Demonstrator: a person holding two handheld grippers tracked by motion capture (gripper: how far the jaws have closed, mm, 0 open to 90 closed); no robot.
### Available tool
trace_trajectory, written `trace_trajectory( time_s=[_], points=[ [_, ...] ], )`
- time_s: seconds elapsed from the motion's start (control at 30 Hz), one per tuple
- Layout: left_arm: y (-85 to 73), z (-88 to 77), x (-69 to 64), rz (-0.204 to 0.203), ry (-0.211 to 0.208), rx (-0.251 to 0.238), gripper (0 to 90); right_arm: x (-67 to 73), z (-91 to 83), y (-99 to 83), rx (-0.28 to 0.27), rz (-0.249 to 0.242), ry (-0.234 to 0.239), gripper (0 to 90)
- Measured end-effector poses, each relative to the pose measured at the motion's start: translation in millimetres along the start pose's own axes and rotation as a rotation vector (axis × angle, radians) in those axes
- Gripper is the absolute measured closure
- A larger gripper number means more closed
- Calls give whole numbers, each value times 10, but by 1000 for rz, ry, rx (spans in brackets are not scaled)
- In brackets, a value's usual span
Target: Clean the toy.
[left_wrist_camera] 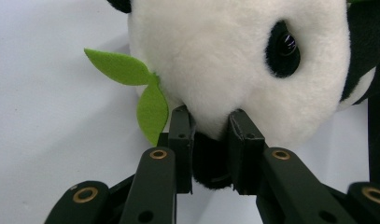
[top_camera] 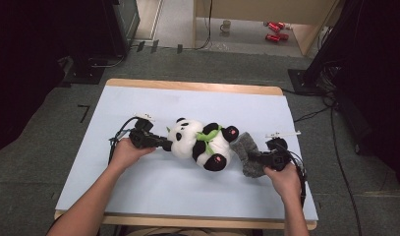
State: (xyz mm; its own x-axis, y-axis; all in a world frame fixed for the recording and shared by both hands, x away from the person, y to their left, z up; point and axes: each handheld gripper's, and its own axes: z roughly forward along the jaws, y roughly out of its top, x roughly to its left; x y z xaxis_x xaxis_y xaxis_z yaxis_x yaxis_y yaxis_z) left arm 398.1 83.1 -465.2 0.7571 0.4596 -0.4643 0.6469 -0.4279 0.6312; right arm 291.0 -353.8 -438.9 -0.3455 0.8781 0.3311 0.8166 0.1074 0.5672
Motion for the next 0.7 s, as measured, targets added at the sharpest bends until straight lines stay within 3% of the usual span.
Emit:
trace_trajectory(
  time_s=[0.13, 0.23, 0.33, 0.43, 0.53, 0.57, 0.67, 0.7],
  points=[
    [-2, 5, -15, 11, 8, 3, 745, 49, -134, 71, -55, -20, 20, 771],
    [-4, 11, -37, 18, 18, 4, 746, 116, -300, 181, -130, -30, 43, 771],
    [-14, 12, -53, 21, 27, 0, 747, 152, -349, 241, -159, -32, 50, 771],
    [-34, 17, -67, 22, 34, -9, 747, 207, -396, 367, -219, -29, 88, 771],
    [-42, 19, -69, 20, 34, -13, 748, 230, -375, 427, -241, -23, 108, 771],
    [-47, 20, -71, 20, 36, -15, 748, 252, -318, 479, -250, -19, 135, 771],
    [-48, 22, -77, 21, 39, -16, 749, 277, -238, 521, -245, -20, 158, 771],
    [-48, 21, -82, 23, 43, -17, 749, 300, -108, 551, -220, -28, 162, 772]
  ],
)
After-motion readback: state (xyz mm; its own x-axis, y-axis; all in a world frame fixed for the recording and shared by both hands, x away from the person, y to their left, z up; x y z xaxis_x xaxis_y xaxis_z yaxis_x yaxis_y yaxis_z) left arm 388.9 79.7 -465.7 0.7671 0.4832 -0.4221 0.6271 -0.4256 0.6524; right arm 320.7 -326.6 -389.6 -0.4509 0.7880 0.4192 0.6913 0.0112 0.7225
